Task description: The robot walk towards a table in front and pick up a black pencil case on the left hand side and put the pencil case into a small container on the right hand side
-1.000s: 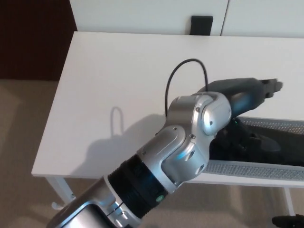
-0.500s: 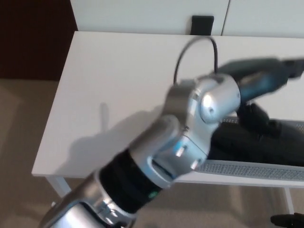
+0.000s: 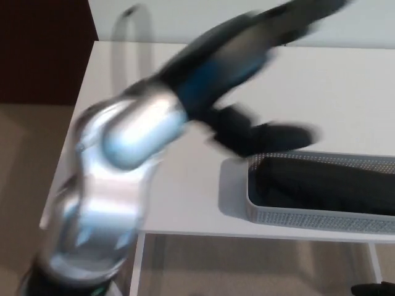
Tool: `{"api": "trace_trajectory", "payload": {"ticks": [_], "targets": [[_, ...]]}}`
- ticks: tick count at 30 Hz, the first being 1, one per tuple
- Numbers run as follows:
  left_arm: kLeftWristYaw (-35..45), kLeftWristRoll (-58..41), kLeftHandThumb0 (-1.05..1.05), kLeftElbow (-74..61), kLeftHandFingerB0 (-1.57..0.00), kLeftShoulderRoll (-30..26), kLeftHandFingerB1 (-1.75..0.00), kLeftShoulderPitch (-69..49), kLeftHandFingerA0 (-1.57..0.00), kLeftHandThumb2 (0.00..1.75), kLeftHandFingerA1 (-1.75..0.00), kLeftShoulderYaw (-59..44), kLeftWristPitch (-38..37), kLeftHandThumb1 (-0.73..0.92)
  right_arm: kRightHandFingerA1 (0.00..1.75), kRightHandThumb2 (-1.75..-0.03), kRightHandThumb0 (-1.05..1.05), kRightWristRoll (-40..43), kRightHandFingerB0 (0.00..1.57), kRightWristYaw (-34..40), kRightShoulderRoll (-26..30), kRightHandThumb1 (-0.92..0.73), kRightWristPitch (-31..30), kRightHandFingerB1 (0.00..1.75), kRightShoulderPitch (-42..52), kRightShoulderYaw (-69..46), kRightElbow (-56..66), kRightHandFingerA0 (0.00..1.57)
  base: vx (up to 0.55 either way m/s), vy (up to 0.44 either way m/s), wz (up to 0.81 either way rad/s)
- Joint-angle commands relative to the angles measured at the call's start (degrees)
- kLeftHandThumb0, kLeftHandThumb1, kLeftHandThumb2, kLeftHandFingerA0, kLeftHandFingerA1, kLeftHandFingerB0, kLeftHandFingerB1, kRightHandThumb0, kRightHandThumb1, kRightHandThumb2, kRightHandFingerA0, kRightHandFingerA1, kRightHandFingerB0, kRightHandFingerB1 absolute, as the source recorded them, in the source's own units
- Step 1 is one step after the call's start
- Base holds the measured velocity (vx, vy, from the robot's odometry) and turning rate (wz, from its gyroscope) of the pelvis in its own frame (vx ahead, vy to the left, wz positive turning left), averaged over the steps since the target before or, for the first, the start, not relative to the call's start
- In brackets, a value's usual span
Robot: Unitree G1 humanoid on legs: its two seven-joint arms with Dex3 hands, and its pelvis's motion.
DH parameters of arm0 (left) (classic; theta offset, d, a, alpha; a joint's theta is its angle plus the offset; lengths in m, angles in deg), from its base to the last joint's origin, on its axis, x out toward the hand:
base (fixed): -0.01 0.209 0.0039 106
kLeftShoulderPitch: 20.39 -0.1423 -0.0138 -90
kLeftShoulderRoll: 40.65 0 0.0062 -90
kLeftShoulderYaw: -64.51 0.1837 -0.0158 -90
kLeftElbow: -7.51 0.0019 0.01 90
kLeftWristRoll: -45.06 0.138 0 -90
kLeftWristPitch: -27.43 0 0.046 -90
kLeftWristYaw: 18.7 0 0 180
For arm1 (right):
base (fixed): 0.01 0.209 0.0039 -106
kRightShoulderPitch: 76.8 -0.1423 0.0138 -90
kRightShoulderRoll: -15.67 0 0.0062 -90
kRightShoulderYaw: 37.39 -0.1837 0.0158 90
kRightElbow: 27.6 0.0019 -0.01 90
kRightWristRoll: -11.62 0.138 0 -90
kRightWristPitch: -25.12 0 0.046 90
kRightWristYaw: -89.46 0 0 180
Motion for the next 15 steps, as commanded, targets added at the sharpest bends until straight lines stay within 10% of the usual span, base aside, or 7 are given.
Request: {"api": "trace_trajectory", "payload": {"ticks": [1,8,14,15], "targets": [[31.0,-46.64,-0.76,-19.89,-0.21,-4.45,-0.28,-61.77,-0.18,0.56,-0.29,-42.08,-22.37,0.47,0.47,-0.57,-0.47,-1.56,0.6,0.83,1.36,-0.58,1.71,0.43,3.82,0.62,-1.7,0.68,0.0,0.0,0.0],[41.26,-45.55,-0.66,4.16,-0.29,-5.11,-0.3,-80.76,-0.27,0.55,-0.33,-47.88,-37.59,0.46,0.47,-0.57,-0.45,-1.59,0.62,1.69,1.42,-0.59,2.96,0.44,3.99,0.53,-3.91,0.7,0.0,0.0,0.0],[32.14,-32.97,-0.69,19.17,-0.29,-11.03,-0.43,-85.95,-0.36,0.76,-0.5,-42.98,-46.73,0.4,0.47,-0.57,-0.45,-1.18,0.61,2.06,1.17,-0.59,3.77,0.43,5.59,0.2,-6.15,0.71,0.0,0.0,0.0],[30.34,-31.23,-0.65,20.5,-0.35,-11.8,-0.33,-85.95,-0.43,0.55,-0.42,-42.25,-47.11,0.47,0.47,-0.57,-0.45,-1.25,0.6,2.18,1.1,-0.59,4.22,0.43,5.78,0.25,-6.45,0.7,0.0,0.0,0.0]]}}
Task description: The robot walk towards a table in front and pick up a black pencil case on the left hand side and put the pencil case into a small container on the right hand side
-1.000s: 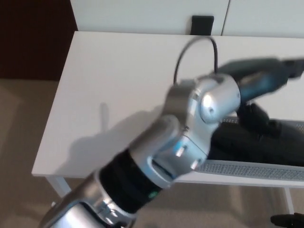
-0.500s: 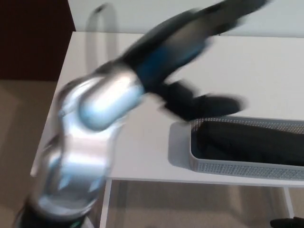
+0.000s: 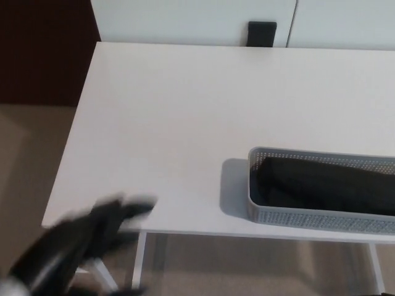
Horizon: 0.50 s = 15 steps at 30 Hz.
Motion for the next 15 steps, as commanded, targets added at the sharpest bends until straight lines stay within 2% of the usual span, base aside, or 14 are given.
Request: {"api": "trace_trajectory", "payload": {"ticks": [1,2,3,4,5,6,7,8,9,10,11,13,14,15], "targets": [[20.05,-19.1,-0.65,18.31,-0.35,-9.2,-0.33,-36.83,-0.43,0.55,-0.42,-17.98,-41.55,0.47,0.47,-0.57,-0.45,-1.22,0.6,2.19,1.19,-0.59,4.19,0.43,4.28,-0.33,-5.17,0.7,0.0,0.0,0.0],[19.11,-18.35,-0.64,20.32,-0.34,-10.08,-0.33,-36.3,-0.43,0.56,-0.42,-16.92,-42.3,0.49,0.49,-0.58,-0.45,-1.06,0.59,2.89,1.1,-0.58,4.3,0.43,4.7,-0.62,-4.95,0.7,0.0,0.0,0.0],[18.34,-17.61,-0.71,22.27,-0.29,-10.68,-0.44,-35.45,-0.38,0.79,-0.5,-15.84,-42.38,0.43,0.57,-0.8,-0.51,-0.01,0.41,4.84,0.55,-0.48,5.73,0.5,5.52,-2.09,-4.47,0.54,0.0,0.0,0.0],[18.06,-17.33,-0.71,23.12,-0.29,-10.88,-0.44,-35.0,-0.38,0.79,-0.5,-15.35,-42.26,0.43,0.57,-0.8,-0.51,0.72,0.41,6.08,0.18,-0.48,6.77,0.5,6.0,-3.1,-4.18,0.54,0.0,0.0,0.0],[17.53,-16.94,-0.69,26.38,-0.29,-11.45,-0.45,-32.76,-0.37,0.79,-0.51,-14.26,-41.12,0.44,0.44,-0.58,-0.45,4.17,0.39,9.1,-1.63,-0.6,9.67,0.36,6.92,-7.08,-3.06,0.54,0.0,0.0,0.0],[14.46,-15.0,-0.69,28.72,-0.29,-11.49,-0.45,-30.4,-0.36,0.78,-0.51,-13.08,-38.81,0.43,0.51,-0.77,-0.51,9.04,0.28,12.47,-4.41,-0.48,14.61,0.46,6.96,-12.57,-1.45,0.36,0.0,0.0,0.0],[11.27,-13.17,-0.7,31.39,-0.28,-11.56,-0.44,-28.13,-0.37,0.79,-0.51,-12.09,-38.9,0.44,0.44,-0.58,-0.41,11.25,0.31,14.86,-5.65,-0.61,17.08,0.35,6.5,-15.58,-0.4,0.43,0.0,0.0,0.0],[8.74,-12.07,-0.69,33.75,-0.26,-11.36,-0.44,-26.02,-0.36,0.79,-0.52,-11.43,-38.97,0.45,0.43,-0.59,-0.5,13.23,0.27,15.42,-6.21,-0.65,17.75,0.32,5.61,-17.88,0.29,0.39,0.0,0.0,0.0],[7.09,-11.59,-0.69,35.51,-0.26,-11.11,-0.44,-24.46,-0.36,0.79,-0.52,-11.03,-38.98,0.45,0.43,-0.59,-0.5,14.73,0.27,15.01,-6.43,-0.65,17.55,0.32,4.73,-19.54,0.67,0.39,0.0,0.0,0.0],[1.67,-8.75,-0.66,37.79,-0.3,-10.43,-0.31,-21.5,-0.38,0.57,-0.39,-9.99,-37.36,0.59,0.41,-0.6,-0.58,17.88,0.2,12.91,-5.7,-0.67,16.14,0.31,3.21,-22.4,-0.21,0.37,0.0,0.0,0.0],[-3.74,-5.97,-0.68,39.09,-0.21,-9.52,-0.42,-18.04,-0.26,0.8,-0.48,-8.92,-33.33,0.47,0.44,-0.59,-0.57,20.35,0.22,10.11,-5.06,-0.66,14.94,0.32,2.3,-24.97,-2.13,0.42,0.0,0.0,0.0],[-8.4,-3.83,-0.69,40.61,-0.2,-8.65,-0.42,-14.29,-0.24,0.8,-0.48,-7.89,-29.87,0.47,0.5,-0.6,-0.61,20.56,0.24,9.31,-4.87,-0.63,14.57,0.34,2.46,-26.28,-3.32,0.45,0.0,0.0,0.0],[-9.85,-4.3,-0.66,42.72,-0.22,-7.96,-0.31,-11.32,-0.26,0.58,-0.39,-7.96,-27.72,0.58,0.46,-0.6,-0.62,20.46,0.25,8.55,-4.97,-0.65,14.15,0.34,2.9,-27.26,-3.7,0.43,0.0,0.0,0.0],[-12.24,-5.02,-0.64,46.1,-0.22,-6.85,-0.31,-6.86,-0.24,0.57,-0.38,-8.38,-24.63,0.61,0.51,-0.85,-0.69,20.35,0.2,7.1,-4.82,-0.53,13.3,0.44,3.56,-28.23,-4.1,0.29,0.0,0.0,0.0]]}}
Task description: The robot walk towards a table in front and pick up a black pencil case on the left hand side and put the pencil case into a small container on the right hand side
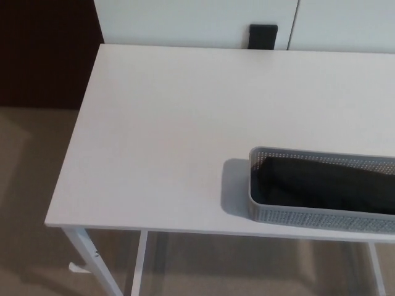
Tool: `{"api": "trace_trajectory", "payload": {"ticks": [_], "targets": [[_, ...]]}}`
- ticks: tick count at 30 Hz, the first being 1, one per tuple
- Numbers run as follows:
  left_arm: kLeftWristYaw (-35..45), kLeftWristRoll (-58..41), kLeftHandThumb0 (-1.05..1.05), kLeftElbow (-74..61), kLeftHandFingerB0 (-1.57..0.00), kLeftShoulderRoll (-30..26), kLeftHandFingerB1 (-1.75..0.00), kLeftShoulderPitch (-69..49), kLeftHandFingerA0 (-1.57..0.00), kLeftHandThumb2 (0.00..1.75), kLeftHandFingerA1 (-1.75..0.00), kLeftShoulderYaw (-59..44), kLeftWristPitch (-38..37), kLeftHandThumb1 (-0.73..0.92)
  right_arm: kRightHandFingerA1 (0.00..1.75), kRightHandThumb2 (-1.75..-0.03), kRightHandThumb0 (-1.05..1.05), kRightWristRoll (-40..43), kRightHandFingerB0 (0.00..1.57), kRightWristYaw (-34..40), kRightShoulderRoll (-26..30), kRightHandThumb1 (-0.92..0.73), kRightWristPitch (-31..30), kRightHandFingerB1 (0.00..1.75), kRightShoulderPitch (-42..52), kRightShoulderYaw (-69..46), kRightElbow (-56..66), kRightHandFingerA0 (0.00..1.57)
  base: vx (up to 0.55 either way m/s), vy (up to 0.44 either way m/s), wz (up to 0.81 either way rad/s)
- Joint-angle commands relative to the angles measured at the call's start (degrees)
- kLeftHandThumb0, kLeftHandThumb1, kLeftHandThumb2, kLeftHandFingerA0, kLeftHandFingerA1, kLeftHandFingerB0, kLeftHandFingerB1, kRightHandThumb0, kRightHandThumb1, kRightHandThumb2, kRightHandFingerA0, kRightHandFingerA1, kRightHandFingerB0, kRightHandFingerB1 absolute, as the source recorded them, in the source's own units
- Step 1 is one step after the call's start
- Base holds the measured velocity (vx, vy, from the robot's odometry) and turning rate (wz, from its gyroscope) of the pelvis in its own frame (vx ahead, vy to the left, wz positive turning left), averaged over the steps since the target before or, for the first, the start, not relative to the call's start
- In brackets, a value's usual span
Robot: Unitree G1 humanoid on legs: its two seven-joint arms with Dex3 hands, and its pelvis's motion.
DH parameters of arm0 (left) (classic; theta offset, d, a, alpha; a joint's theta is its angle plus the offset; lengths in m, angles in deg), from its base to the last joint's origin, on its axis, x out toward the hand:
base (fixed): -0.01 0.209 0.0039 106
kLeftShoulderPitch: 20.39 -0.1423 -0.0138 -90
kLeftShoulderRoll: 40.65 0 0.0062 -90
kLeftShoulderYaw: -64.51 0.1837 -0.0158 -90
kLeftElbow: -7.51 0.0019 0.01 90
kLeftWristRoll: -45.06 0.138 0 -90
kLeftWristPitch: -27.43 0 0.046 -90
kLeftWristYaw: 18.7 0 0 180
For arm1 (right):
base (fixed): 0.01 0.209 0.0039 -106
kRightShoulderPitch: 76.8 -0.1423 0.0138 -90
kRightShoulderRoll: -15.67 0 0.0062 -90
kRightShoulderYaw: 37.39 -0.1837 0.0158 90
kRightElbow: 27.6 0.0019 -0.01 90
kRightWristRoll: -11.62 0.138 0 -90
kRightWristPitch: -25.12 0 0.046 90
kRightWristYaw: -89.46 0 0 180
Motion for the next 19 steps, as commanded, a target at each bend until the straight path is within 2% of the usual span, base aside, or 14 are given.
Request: {"api": "trace_trajectory", "payload": {"ticks": [1,3,4,5,7,8,9,10,14,15,16,17,18,19], "targets": [[-15.86,-2.4,-0.37,25.72,0.0,-0.69,-0.5,16.81,-0.01,0.98,-0.53,-1.83,-8.9,0.43,0.52,-0.84,-0.67,15.42,0.24,4.28,-1.82,-0.53,8.57,0.45,1.37,-16.36,-3.19,0.32,0.0,0.0,0.0],[-16.9,-3.98,-0.37,31.37,0.0,-0.89,-0.5,22.37,-0.01,0.98,-0.53,-2.98,-6.22,0.43,0.52,-0.84,-0.67,13.78,0.24,4.73,-2.22,-0.53,8.89,0.45,2.22,-16.55,-3.49,0.32,0.0,0.0,0.0],[-20.81,-5.05,-0.37,38.01,0.0,-0.08,-0.51,27.78,-0.01,1.02,-0.53,-4.68,-4.88,0.49,0.41,-0.6,-0.63,12.5,0.32,4.69,-2.14,-0.64,9.2,0.34,2.48,-15.9,-4.91,0.44,0.0,0.0,0.0],[-24.31,-6.27,-0.36,43.73,0.0,0.58,-0.5,31.28,0.0,1.02,-0.52,-6.59,-5.32,0.5,0.41,-0.59,-0.64,11.7,0.33,4.36,-2.48,-0.63,9.26,0.34,2.76,-15.55,-5.41,0.44,0.0,0.0,0.0],[-27.35,-7.84,-0.53,51.16,-0.01,0.99,-0.45,33.98,0.0,0.86,-0.44,-8.86,-9.07,0.43,0.41,-0.59,-0.65,11.23,0.33,3.53,-2.97,-0.63,9.45,0.34,2.5,-15.49,-5.7,0.44,0.0,0.0,0.0],[-28.92,-7.88,-0.56,54.33,-0.08,0.8,-0.32,35.2,-0.06,0.6,-0.32,-9.4,-10.7,0.62,0.4,-0.6,-0.67,10.1,0.32,4.21,-3.09,-0.64,9.22,0.34,2.09,-14.73,-5.79,0.44,0.0,0.0,0.0],[-30.67,-6.52,-0.35,56.36,0.0,0.58,-0.5,35.79,-0.01,0.98,-0.52,-8.59,-12.07,0.44,0.43,-0.59,-0.64,9.73,0.31,4.43,-3.15,-0.63,8.86,0.34,1.44,-14.48,-5.39,0.41,0.0,0.0,0.0],[-33.75,-2.64,-0.65,58.28,-0.23,0.06,-0.33,35.86,-0.23,0.58,-0.43,-5.52,-13.7,0.59,0.45,-0.59,-0.61,10.19,0.31,3.9,-3.02,-0.62,8.19,0.34,0.51,-14.86,-4.71,0.43,0.0,0.0,0.0],[-31.68,-1.79,-0.64,57.43,-0.21,-0.74,-0.31,35.88,-0.21,0.56,-0.42,-3.46,-15.88,0.53,0.45,-0.59,-0.6,8.86,0.3,4.03,-1.97,-0.62,6.04,0.33,-0.87,-14.2,-4.22,0.44,0.0,0.0,0.0],[-30.11,-3.53,-0.65,56.26,-0.16,-0.55,-0.4,36.24,-0.15,0.74,-0.48,-4.51,-16.05,0.43,0.56,-0.83,-0.64,8.79,0.25,3.91,-2.01,-0.51,5.94,0.45,-1.71,-14.14,-4.22,0.43,0.0,0.0,0.0],[-29.29,-4.4,-0.63,55.84,-0.2,-0.61,-0.29,36.72,-0.2,0.56,-0.39,-4.85,-16.55,0.51,0.57,-0.82,-0.66,9.0,0.26,3.48,-2.0,-0.52,5.89,0.45,-2.55,-14.37,-4.62,0.46,0.0,0.0,0.0],[-28.88,-4.78,-0.63,55.7,-0.2,-0.73,-0.29,37.21,-0.2,0.56,-0.39,-4.88,-16.99,0.51,0.57,-0.82,-0.66,9.35,0.26,2.9,-1.94,-0.52,5.82,0.45,-3.32,-14.71,-5.16,0.46,0.0,0.0,0.0],[-27.91,-6.2,-0.65,52.69,-0.16,0.18,-0.39,36.71,-0.17,0.74,-0.45,-5.57,-16.96,0.42,0.56,-0.83,-0.65,9.29,0.27,1.67,-1.58,-0.52,5.99,0.45,-3.96,-14.76,-6.39,0.47,0.0,0.0,0.0],[-27.91,-6.2,-0.65,52.69,-0.16,0.18,-0.39,36.71,-0.17,0.74,-0.45,-5.57,-16.96,0.42,0.56,-0.83,-0.65,9.29,0.27,1.67,-1.58,-0.52,5.99,0.45,-3.96,-14.76,-6.39,0.47,0.0,0.0,0.0]]}}
